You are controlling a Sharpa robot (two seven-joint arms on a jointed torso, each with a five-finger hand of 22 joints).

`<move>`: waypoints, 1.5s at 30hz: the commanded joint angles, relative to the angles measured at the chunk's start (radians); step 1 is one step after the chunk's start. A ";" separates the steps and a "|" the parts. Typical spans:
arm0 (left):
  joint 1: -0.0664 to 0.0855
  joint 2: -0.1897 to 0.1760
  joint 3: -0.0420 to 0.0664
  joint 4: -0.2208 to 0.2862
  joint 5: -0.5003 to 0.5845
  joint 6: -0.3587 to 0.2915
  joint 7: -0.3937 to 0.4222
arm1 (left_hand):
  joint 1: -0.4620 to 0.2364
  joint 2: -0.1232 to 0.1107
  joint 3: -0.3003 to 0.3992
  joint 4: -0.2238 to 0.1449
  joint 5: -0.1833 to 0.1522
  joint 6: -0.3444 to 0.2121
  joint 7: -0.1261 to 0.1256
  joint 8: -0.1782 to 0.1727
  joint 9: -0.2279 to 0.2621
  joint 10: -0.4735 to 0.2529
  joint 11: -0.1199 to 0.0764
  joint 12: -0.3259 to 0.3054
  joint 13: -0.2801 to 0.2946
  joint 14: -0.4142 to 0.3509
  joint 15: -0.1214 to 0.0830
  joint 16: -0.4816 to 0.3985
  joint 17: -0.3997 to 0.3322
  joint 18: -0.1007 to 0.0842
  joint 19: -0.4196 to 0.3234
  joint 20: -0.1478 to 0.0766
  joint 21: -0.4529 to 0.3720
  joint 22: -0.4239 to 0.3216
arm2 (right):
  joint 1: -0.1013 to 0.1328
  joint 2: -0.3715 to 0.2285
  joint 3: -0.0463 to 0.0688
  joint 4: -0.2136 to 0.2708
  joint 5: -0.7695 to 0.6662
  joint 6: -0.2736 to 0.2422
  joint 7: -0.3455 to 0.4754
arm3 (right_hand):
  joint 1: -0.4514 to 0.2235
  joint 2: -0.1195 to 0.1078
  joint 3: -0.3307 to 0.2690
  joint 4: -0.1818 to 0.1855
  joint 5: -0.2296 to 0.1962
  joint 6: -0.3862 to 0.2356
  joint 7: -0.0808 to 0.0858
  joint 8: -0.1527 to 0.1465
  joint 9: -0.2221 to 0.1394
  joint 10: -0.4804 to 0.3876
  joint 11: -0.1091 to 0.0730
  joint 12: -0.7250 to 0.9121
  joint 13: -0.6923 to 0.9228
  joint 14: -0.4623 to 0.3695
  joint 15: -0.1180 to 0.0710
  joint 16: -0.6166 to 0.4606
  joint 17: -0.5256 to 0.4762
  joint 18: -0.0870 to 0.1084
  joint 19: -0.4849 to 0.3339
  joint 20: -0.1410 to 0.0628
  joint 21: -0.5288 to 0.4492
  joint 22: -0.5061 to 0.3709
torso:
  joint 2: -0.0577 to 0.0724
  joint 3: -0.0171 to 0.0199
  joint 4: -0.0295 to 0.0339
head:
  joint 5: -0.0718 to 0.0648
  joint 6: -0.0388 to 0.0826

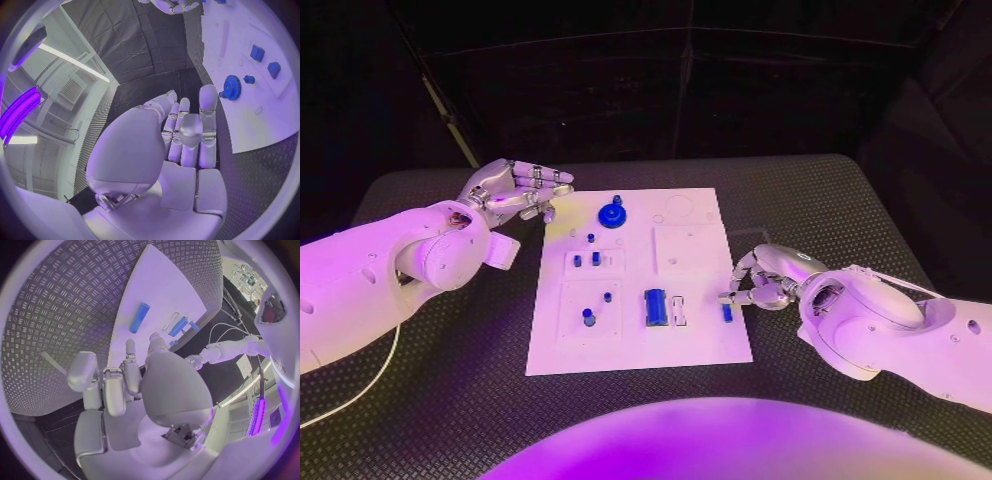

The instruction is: Assemble the parts on the task board

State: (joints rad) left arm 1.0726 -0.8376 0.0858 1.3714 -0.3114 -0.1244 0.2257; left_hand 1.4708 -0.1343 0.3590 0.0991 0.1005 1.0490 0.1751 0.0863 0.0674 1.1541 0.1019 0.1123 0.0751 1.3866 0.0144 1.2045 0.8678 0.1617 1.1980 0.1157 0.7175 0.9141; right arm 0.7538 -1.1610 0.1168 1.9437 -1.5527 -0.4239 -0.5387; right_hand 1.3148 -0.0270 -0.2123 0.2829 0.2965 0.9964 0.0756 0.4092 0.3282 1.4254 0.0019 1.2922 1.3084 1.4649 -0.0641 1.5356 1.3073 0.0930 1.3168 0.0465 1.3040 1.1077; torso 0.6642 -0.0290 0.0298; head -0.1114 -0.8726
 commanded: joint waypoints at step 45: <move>-0.005 -0.002 0.001 -0.005 0.005 0.019 0.001 | -0.006 0.001 0.002 -0.003 0.001 -0.005 0.001 -0.004 0.000 -0.007 0.002 0.005 0.000 -0.006 0.002 -0.002 -0.001 0.013 -0.006 0.003 -0.006 -0.001 | -0.021 0.101 -0.001 -0.025 -0.197 0.223 -0.126 | 0.195 0.036 0.067 -0.079 0.145 0.044 -0.028 -0.008 0.017 0.003 -0.029 -0.006 0.009 0.091 -0.024 0.001 0.191 0.002 0.012 -0.019 -0.002 0.012 | 0.000 0.0014 0.0015 | 0.010 0.000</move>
State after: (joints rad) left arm 1.0671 -0.8390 0.0856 1.3659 -0.3114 -0.1170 0.2241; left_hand 1.4709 -0.1343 0.3590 0.0991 0.1005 1.0490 0.1751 0.0863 0.0674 1.1542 0.1019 0.1123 0.0751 1.3867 0.0144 1.2045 0.8679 0.1617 1.1980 0.1157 0.7176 0.9143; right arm 0.7415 -1.0613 0.1240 1.9261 -1.7263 -0.2420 -0.6397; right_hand 1.4463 -0.0476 -0.1543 0.2066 0.4363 1.0362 0.0521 0.4024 0.3512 1.4289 -0.0203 1.2914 1.3179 1.4632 -0.0805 1.5357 1.3079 0.0931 1.3278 0.0357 1.3040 1.1191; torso 0.6647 -0.0289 0.0319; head -0.1031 -0.8726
